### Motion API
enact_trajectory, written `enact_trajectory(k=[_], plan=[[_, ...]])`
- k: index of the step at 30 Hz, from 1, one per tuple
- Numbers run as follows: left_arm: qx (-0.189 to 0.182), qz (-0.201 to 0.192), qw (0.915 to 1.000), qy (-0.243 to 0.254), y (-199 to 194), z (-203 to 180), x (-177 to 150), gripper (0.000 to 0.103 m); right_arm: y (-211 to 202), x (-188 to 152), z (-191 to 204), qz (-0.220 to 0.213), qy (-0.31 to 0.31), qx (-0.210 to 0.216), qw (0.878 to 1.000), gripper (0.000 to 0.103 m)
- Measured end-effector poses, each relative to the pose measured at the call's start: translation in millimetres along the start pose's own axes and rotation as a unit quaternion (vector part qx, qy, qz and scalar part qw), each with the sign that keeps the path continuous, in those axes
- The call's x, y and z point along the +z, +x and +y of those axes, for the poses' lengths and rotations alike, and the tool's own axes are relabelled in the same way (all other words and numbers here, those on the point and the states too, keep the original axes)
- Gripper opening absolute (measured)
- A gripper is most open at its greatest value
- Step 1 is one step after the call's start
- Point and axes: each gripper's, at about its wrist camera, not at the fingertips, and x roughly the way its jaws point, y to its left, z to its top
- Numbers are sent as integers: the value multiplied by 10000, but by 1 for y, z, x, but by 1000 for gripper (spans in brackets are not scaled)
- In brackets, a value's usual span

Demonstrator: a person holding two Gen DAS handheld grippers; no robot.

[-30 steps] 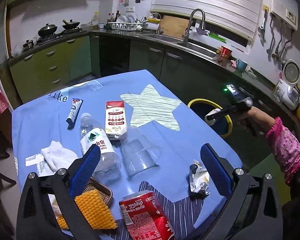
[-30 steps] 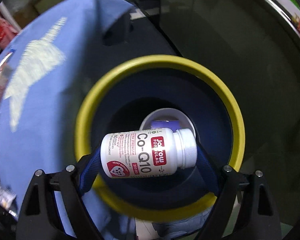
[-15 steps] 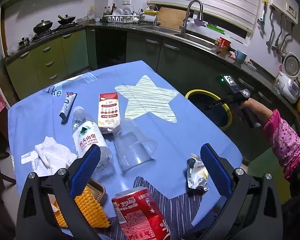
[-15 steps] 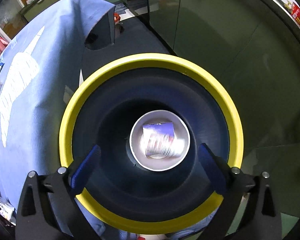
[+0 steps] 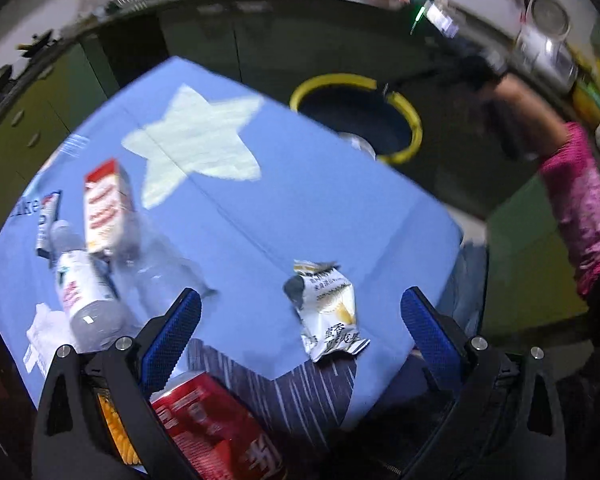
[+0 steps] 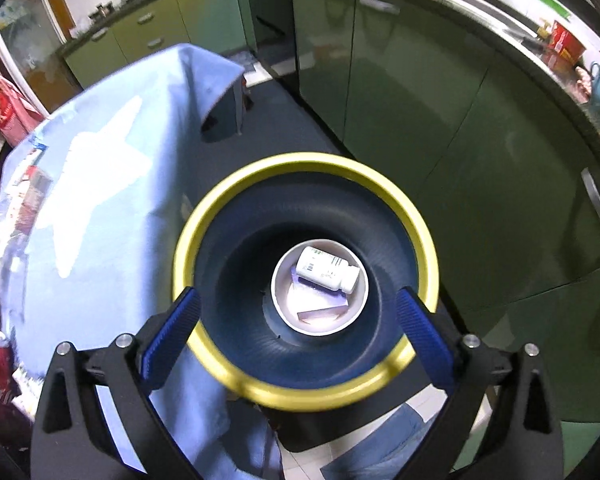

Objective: Collect trash
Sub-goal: 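Grasp the white snack wrapper with the left gripper, then carry the snack wrapper over the bin and open the left gripper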

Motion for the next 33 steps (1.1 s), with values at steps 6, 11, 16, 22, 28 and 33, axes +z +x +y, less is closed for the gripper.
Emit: enact_trajectory(k=[6,11,16,22,28,33], plan=[[-15,910,9957,142,48,-16,10,98,-19,-20,7,-139,-173,154,9996,93],[124,1221,9924,90,74,-16,9,81,-24,-25,16,-169,-293,303,9990,93],[111,1227,9924,46,76,-14,3,67,-23,-26,20,-151,-327,345,9988,93],[-24,1226,9924,61,73,-9,-2,47,-21,-26,26,-121,-353,375,9986,93],[-149,1018,9946,113,60,-7,0,43,-25,-25,32,-169,-414,392,9982,93],[-217,677,9973,194,31,-7,15,43,-35,-28,29,-325,-368,264,9984,93]])
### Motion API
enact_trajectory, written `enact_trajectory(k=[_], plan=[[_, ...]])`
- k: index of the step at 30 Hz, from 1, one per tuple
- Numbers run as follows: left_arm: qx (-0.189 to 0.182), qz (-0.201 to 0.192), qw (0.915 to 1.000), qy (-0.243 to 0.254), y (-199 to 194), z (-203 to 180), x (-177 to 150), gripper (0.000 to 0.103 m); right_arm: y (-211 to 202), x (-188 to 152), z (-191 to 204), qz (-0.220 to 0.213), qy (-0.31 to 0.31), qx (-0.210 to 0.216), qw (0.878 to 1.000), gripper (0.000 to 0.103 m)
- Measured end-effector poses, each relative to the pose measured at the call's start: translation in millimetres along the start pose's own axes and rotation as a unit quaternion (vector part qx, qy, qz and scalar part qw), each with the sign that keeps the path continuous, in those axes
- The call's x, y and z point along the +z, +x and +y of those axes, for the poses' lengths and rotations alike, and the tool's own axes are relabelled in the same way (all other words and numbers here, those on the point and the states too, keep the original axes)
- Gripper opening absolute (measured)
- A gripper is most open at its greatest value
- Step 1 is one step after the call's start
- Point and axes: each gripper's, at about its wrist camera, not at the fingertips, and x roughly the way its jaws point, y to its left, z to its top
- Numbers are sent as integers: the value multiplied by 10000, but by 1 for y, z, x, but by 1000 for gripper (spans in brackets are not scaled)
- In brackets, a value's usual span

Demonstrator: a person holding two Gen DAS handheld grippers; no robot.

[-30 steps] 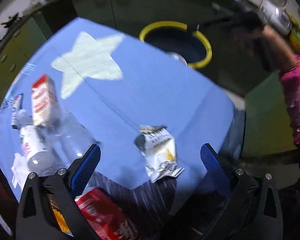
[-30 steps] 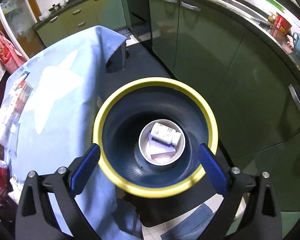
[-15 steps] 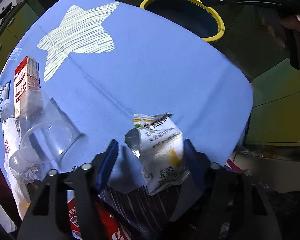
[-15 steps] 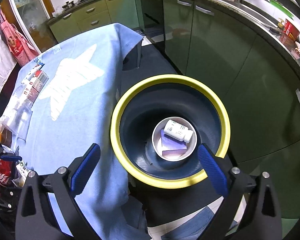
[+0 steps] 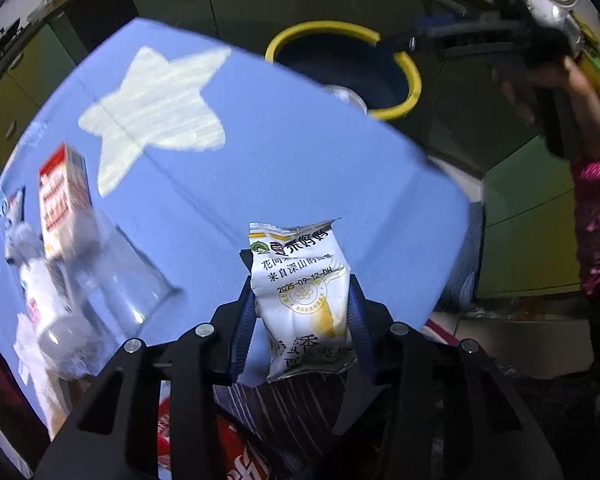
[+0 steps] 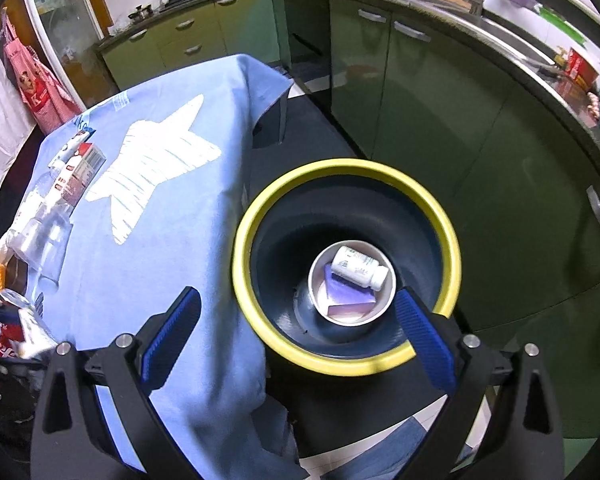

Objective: Collect trash
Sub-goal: 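Carry the snack wrapper over the bin and open the left gripper, then move the right gripper to the table and grasp the red Coca-Cola can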

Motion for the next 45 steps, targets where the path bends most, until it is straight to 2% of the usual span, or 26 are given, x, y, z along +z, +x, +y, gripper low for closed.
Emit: enact_trajectory(k=[4,10,13,18,24,26,29,32,34,36,38,39,41,43,45], plan=[[-71,-241,9996,101,-18,1,28,43,-15,-10,-10,-106,55,-299,9995,93],[-329,-394,9977,441,-15,-18,103,43,-39,-28,-38,-207,261,-739,9967,93],[-458,-360,9967,557,4,-31,148,44,-51,-41,-57,-258,464,-884,9947,93],[-395,-363,9963,668,49,-48,214,44,-61,-67,-83,-223,753,-1110,9907,93],[-292,-70,9972,680,109,-59,257,45,-63,-88,-94,-115,903,-1156,9891,93],[-270,28,9978,612,126,-60,264,50,-62,-91,-95,-95,933,-1157,9889,93],[-159,88,9982,580,145,-61,267,66,-59,-92,-96,-71,949,-1142,9889,93],[-120,119,9989,436,150,-57,268,66,-58,-91,-93,-74,925,-1105,9895,93],[-228,-11,9990,373,131,-51,263,66,-59,-91,-88,-88,867,-1059,9905,93],[-347,-359,9981,358,96,-46,252,67,-59,-89,-85,-106,830,-1026,9912,93],[-463,-801,9951,341,53,-38,237,75,-59,-87,-80,-137,785,-977,9920,93],[-463,-1149,9917,337,22,-33,223,80,-58,-86,-77,-149,762,-945,9925,93],[-344,-1551,9867,345,-14,-27,203,83,-57,-82,-69,-170,686,-868,9937,93],[-212,-2065,9778,284,-60,-13,168,90,-53,-78,-58,-174,570,-768,9953,93],[18,-2474,9689,0,-96,7,132,91,-49,-73,-46,-151,444,-690,9965,93]])
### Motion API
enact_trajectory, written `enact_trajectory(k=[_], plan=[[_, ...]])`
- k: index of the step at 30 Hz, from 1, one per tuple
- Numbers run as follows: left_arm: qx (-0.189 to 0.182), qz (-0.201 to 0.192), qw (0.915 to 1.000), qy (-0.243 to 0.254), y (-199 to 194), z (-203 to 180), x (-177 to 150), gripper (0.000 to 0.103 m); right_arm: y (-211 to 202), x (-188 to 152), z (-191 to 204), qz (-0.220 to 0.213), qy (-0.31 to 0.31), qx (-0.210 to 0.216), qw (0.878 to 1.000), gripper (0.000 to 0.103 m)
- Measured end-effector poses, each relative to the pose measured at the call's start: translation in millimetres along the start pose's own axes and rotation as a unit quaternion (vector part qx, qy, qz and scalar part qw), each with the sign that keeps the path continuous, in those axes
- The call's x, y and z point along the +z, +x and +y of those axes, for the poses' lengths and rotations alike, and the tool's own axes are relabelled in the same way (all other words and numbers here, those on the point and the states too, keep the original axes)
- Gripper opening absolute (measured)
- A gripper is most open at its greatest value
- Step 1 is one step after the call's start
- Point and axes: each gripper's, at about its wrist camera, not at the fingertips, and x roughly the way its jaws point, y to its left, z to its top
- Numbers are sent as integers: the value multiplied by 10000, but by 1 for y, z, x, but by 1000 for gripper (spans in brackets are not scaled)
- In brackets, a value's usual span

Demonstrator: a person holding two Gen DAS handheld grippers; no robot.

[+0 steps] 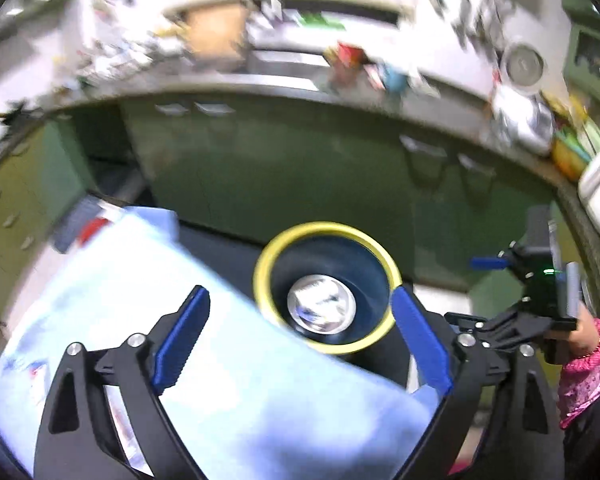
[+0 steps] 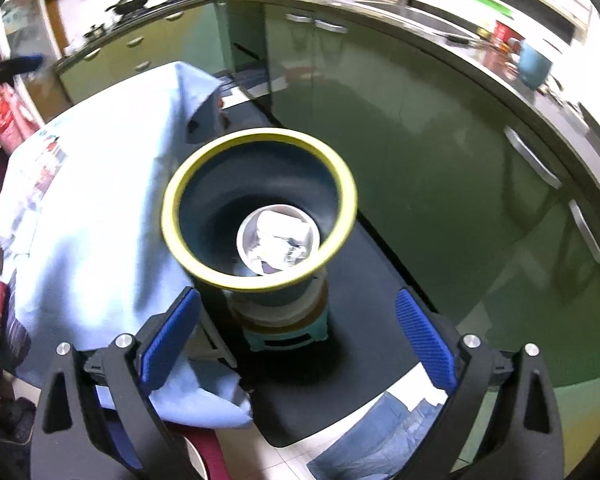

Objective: Collect trash
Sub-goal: 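Move the right gripper to the table and grasp the red Coca-Cola can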

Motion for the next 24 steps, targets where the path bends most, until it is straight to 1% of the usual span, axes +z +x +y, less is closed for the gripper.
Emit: enact_trajectory(k=[2,3,5,7,10,11,14,15,16,17,18,20,21,22,24], plan=[[201,-238,9992,-266,-34,21,-11,94,2,4,14,5,-141,105,9998,93],[308,-372,9977,-474,-57,35,-24,95,2,6,23,7,-210,188,9996,93],[540,-576,9935,-817,-90,55,-45,96,4,9,42,40,-329,401,9986,93],[882,-757,9865,-1156,-123,76,-73,96,4,11,69,117,-532,713,9960,93],[1466,-1006,9719,-1545,-160,96,-117,97,2,17,107,286,-779,1039,9911,93],[1578,-1060,9678,-1652,-171,102,-129,97,-1,19,125,376,-908,1214,9877,93],[1964,-1242,9469,-2223,-202,121,-176,98,-11,26,179,686,-1165,1778,9747,93],[2062,-1253,9417,-2344,-208,126,-189,98,-16,28,200,802,-1281,1959,9689,93],[2243,-1229,9346,-2473,-215,130,-202,98,-20,29,217,864,-1380,2050,9651,93],[2453,-1196,9283,-2527,-222,132,-215,98,-24,28,238,942,-1501,2158,9602,93],[2613,-1167,9239,-2540,-228,136,-226,98,-28,28,260,1050,-1581,2315,9541,93],[3011,-1106,9120,-2558,-241,139,-243,98,-31,22,296,1335,-1604,2586,9432,93],[3083,-1117,9088,-2578,-247,140,-250,98,-30,19,314,1520,-1562,2714,9375,93],[3160,-1143,9047,-2619,-256,142,-258,98,-31,16,324,1613,-1535,2755,9351,91],[3249,-1190,9000,-2652,-268,147,-270,98,-27,11,348,1883,-1497,2769,9303,89]])
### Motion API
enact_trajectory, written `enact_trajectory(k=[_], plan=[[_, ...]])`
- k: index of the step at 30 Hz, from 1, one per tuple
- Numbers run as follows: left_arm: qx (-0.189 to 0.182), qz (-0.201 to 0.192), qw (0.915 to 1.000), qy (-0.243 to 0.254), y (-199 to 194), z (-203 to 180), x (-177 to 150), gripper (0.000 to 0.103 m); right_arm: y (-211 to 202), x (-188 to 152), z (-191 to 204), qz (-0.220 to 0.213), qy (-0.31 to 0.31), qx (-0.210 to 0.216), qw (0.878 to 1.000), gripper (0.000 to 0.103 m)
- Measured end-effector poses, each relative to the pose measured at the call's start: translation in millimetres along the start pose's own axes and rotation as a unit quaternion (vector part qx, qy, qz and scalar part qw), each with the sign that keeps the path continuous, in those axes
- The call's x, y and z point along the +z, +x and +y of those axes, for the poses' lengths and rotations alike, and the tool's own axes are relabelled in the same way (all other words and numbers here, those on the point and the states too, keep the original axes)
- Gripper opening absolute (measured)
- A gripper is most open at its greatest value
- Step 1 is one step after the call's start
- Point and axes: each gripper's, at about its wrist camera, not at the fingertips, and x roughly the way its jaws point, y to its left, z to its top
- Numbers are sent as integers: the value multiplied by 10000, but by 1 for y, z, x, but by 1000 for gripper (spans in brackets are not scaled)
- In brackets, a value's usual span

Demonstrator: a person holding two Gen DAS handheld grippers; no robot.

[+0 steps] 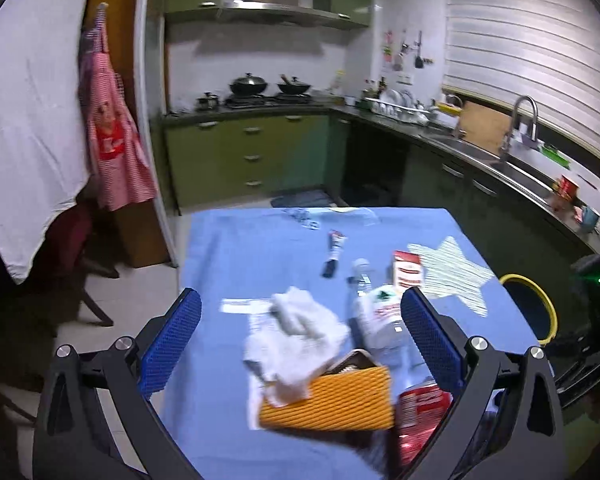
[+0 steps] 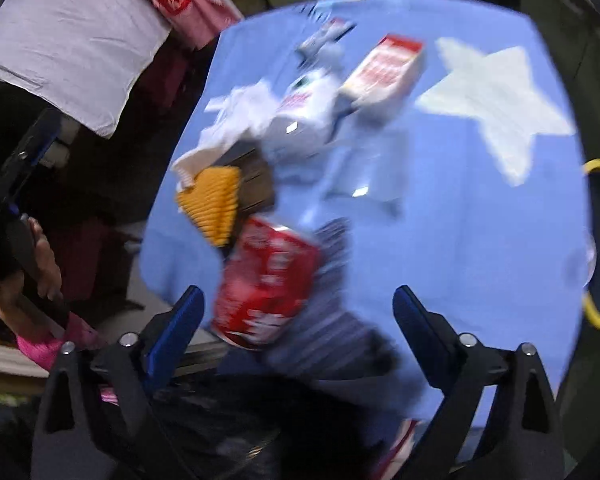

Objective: Collect trash
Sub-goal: 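Move the right gripper to the table and grasp the red Coca-Cola can, then carry the Coca-Cola can over the yellow-rimmed bin and release it with the right gripper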

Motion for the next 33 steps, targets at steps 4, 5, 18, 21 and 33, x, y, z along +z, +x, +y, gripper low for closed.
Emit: enact_trajectory(k=[4,5,18,21,33], plan=[[262,-72,9996,-34,-8,21,-9,98,26,8,10,468,332,-212,9981,78],[228,-58,9997,-55,-7,25,-11,98,29,9,10,526,433,-218,9974,77],[-244,331,9990,-147,36,33,-32,98,84,21,17,1107,1064,-484,9870,77],[-350,380,9985,-187,42,34,-36,98,93,19,17,1257,1102,-480,9848,77],[-506,487,9973,-233,51,34,-44,98,114,19,22,1512,747,-669,9834,73]])
